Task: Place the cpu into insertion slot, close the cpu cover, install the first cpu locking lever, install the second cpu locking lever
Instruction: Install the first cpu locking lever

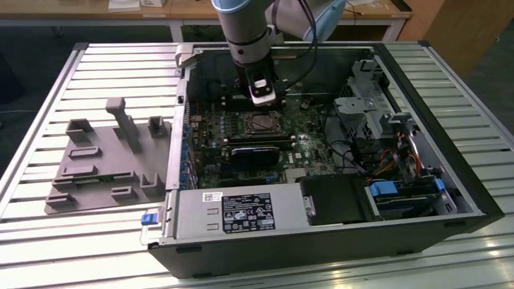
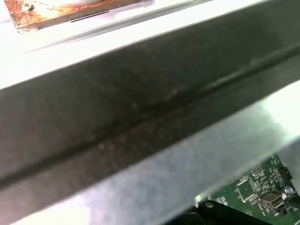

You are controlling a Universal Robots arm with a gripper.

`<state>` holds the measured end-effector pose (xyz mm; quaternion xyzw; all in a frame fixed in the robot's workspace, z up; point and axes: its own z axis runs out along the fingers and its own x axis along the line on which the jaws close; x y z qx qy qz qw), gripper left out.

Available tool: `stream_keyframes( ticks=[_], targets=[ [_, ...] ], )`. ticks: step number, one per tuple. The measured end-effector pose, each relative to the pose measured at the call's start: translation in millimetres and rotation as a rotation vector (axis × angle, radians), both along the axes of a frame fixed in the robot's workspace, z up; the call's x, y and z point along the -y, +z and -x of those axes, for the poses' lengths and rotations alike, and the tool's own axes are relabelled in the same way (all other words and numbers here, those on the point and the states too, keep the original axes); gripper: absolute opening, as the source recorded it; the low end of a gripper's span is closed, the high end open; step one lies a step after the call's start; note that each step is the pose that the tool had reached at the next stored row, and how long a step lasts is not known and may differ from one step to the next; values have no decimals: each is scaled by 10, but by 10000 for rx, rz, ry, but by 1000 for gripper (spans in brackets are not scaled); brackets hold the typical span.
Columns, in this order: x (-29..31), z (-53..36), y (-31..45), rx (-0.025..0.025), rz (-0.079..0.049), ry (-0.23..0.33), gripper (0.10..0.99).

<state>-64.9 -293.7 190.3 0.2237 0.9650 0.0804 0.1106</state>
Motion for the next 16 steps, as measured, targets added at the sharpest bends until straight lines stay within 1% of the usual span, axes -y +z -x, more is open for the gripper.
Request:
stream_keyframes(
  ticks=[10, 16],
  targets=[
    [0, 0, 0, 2, -40, 0, 102],
    [0, 0, 28, 1, -39, 0, 102]
  ],
)
